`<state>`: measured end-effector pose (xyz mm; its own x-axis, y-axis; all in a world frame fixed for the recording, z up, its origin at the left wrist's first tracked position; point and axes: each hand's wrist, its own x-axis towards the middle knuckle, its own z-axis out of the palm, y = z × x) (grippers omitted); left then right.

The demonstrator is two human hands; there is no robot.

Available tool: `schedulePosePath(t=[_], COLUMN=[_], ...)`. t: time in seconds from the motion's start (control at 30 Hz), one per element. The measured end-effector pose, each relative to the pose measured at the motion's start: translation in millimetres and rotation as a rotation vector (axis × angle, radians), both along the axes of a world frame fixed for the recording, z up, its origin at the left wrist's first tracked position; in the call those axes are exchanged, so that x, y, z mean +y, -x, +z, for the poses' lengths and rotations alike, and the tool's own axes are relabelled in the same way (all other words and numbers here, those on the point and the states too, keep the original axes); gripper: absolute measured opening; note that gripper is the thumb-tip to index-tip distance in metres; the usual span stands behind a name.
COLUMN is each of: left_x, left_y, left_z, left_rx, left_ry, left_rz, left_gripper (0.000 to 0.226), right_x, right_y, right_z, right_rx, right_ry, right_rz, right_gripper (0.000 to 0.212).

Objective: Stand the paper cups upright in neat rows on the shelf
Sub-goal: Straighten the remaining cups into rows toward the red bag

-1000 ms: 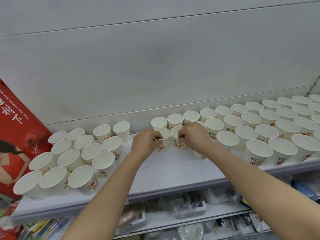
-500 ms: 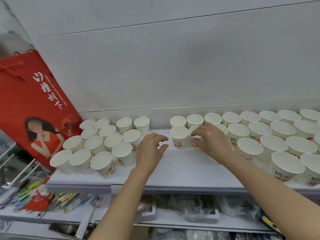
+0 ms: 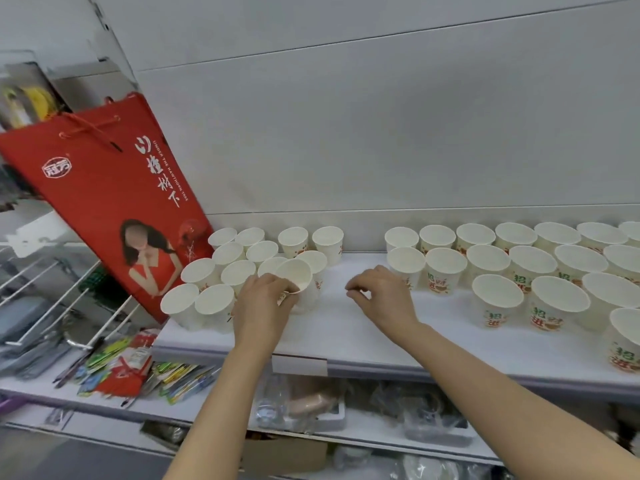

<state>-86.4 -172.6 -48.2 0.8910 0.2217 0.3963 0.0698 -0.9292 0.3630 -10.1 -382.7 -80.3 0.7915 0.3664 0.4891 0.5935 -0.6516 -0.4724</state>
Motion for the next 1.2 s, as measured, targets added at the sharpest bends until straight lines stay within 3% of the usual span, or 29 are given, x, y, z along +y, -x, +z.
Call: schedulePosePath(t=[0.2,0.33,0.5,0.73,0.97,1.2], left_x=[18,21,11,-36,-150,-251], left_y=[22,23,27,40,36,21], left_z=[7,13,21,19,11,0], left_rx=[-0.139,-0.127,-0.141,-0.173,-0.091,-0.037], left_ry=[0.221,0.280,0.378,0.519,0.527,0.408], left_rz=[-0.081,-0.114,-0.155,-0.220,-0.383,-0.493], left_gripper=[0.006,0.006,0.013,0.011,0.010,0.005], right_x=[58,78,63,-21,-143,-260], right_y=[-29,-33,-14,57,110,114], right_z=[7,0,-1,5,6,2], right_rx=[-0.008,-0.038,-0.099,-0.195,-0.196,-0.132], right_ry=[0.034,0.096,0.028,-0.187,-0.266,-0.106], right_rz=[0.003,-0.036,-0.092,-0.195,-0.321,-0.405], right_gripper=[0.022,0.010,0.006,0.008,0.015,0.009])
